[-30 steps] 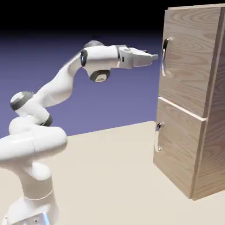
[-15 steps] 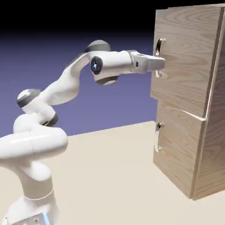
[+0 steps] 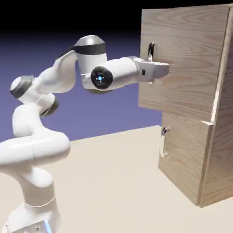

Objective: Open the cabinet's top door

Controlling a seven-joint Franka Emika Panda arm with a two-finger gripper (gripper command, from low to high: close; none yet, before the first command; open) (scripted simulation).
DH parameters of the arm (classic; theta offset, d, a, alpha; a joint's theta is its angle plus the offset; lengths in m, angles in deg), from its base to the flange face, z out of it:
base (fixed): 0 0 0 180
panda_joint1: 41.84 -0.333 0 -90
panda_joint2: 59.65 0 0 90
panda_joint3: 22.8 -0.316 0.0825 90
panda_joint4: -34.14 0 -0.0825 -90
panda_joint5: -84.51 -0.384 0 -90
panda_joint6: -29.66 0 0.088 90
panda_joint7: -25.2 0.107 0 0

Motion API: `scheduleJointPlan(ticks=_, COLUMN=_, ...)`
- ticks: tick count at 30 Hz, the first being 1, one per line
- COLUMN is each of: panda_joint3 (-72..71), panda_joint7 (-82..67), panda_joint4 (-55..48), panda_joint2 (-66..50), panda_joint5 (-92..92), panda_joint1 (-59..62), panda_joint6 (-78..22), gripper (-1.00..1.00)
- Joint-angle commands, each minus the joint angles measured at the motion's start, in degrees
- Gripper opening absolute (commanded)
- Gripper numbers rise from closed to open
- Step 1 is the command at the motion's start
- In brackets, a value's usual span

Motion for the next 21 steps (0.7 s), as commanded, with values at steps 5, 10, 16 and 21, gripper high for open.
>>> scheduleJointPlan(ticks=5, panda_joint3=2.3, panda_joint7=-5.4, panda_joint4=-1.3, panda_joint2=-7.6, panda_joint5=5.2, panda_joint1=4.8, panda_joint6=-12.4, gripper=-1.0)
scheduleJointPlan(ticks=10, panda_joint3=2.5, panda_joint7=-11.6, panda_joint4=-5.4, panda_joint2=-16.7, panda_joint5=11.6, panda_joint1=11.6, panda_joint6=-24.9, gripper=-1.0)
scheduleJointPlan(ticks=16, panda_joint3=-2.0, panda_joint7=-20.8, panda_joint4=-14.9, panda_joint2=-29.1, panda_joint5=21.5, panda_joint1=22.5, panda_joint6=-38.3, gripper=-1.0)
scheduleJointPlan(ticks=21, panda_joint3=-9.7, panda_joint7=-28.2, panda_joint4=-25.2, panda_joint2=-38.9, panda_joint5=30.4, panda_joint1=32.4, panda_joint6=-45.1, gripper=-1.0)
